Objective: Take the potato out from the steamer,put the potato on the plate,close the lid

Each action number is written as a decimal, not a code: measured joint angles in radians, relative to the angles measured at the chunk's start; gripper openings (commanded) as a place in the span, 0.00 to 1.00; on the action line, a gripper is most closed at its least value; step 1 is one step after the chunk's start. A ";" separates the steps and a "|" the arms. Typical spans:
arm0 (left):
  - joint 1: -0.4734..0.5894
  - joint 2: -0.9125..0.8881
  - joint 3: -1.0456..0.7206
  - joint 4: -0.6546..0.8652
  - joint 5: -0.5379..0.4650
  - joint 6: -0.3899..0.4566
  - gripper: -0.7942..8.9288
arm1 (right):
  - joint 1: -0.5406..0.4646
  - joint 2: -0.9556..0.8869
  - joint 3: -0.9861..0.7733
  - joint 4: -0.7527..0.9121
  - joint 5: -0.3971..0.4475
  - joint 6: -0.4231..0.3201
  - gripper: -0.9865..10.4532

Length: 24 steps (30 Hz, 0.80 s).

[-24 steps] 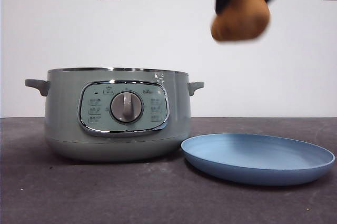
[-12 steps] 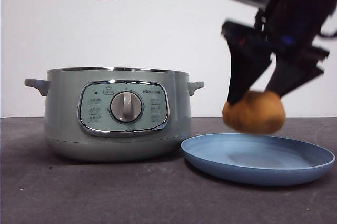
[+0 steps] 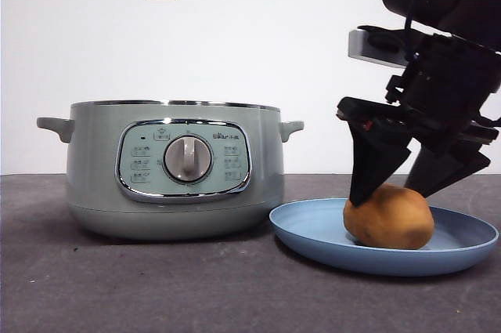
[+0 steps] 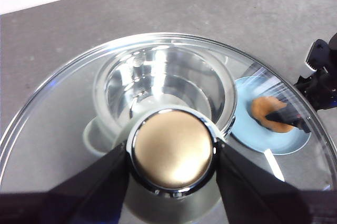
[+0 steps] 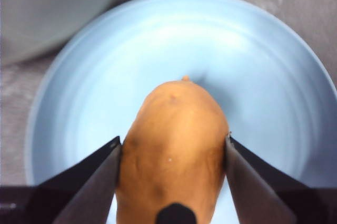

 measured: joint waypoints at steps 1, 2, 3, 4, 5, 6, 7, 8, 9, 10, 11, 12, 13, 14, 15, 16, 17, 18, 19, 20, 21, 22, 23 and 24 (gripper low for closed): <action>0.000 0.012 0.000 0.008 0.007 0.000 0.07 | -0.004 0.000 0.000 0.000 -0.003 0.000 0.07; -0.003 0.024 0.000 0.017 0.010 0.000 0.07 | -0.009 0.000 0.000 0.002 -0.011 0.000 0.10; -0.006 0.035 0.000 0.026 0.011 0.000 0.07 | -0.011 0.000 0.000 0.003 -0.016 0.000 0.15; -0.011 0.047 0.000 0.036 0.013 0.000 0.07 | -0.014 0.000 0.000 0.003 -0.019 0.000 0.22; -0.016 0.058 0.000 0.047 0.015 0.000 0.07 | -0.014 0.000 0.000 0.002 -0.021 0.001 0.31; -0.022 0.074 0.000 0.061 0.016 0.000 0.07 | -0.014 0.000 0.000 0.000 -0.021 0.003 0.41; -0.029 0.090 0.000 0.076 0.015 0.000 0.07 | -0.014 0.000 0.000 -0.003 -0.021 0.003 0.51; -0.034 0.104 0.000 0.088 0.015 0.000 0.07 | -0.014 0.000 0.000 -0.004 -0.021 0.003 0.57; -0.041 0.122 0.000 0.102 0.015 0.000 0.07 | -0.014 0.000 0.000 -0.005 -0.021 0.003 0.61; -0.050 0.143 0.000 0.121 0.015 0.000 0.07 | -0.014 0.000 0.000 -0.005 -0.021 0.003 0.61; -0.056 0.158 0.000 0.133 0.015 0.000 0.07 | -0.014 0.000 0.000 -0.005 -0.021 0.003 0.61; -0.067 0.181 0.000 0.152 0.015 0.000 0.07 | -0.014 0.000 0.000 -0.004 -0.021 0.003 0.61; -0.075 0.199 0.000 0.168 0.015 0.001 0.07 | -0.014 0.000 0.000 -0.004 -0.019 0.003 0.61; -0.083 0.217 0.000 0.186 0.014 0.002 0.07 | -0.014 0.000 0.000 -0.004 -0.018 0.003 0.61; -0.094 0.243 0.000 0.211 0.011 0.007 0.07 | -0.014 0.000 0.000 -0.005 -0.018 0.003 0.61; -0.100 0.259 0.000 0.227 0.008 0.010 0.07 | -0.015 -0.002 0.000 -0.005 -0.018 0.003 0.61; -0.108 0.281 0.000 0.251 0.007 0.016 0.07 | -0.017 -0.006 0.000 -0.005 -0.018 0.004 0.61; -0.114 0.304 0.000 0.274 0.006 0.019 0.07 | -0.018 -0.016 0.000 -0.008 -0.019 0.006 0.61; -0.118 0.328 0.000 0.297 0.006 0.024 0.07 | -0.019 -0.027 0.000 -0.011 -0.018 0.007 0.61; -0.122 0.352 0.000 0.316 0.005 0.028 0.07 | -0.019 -0.043 0.000 -0.016 -0.018 0.007 0.61; -0.124 0.369 0.000 0.327 0.005 0.032 0.07 | -0.019 -0.061 0.000 -0.020 -0.018 0.007 0.61; -0.127 0.392 0.000 0.341 0.003 0.035 0.07 | -0.020 -0.087 0.000 -0.026 -0.018 0.007 0.61; -0.129 0.414 0.000 0.354 0.000 0.038 0.07 | -0.020 -0.115 0.000 -0.031 -0.018 0.007 0.61; -0.129 0.433 0.000 0.363 -0.002 0.041 0.07 | -0.021 -0.140 0.000 -0.036 -0.018 0.007 0.61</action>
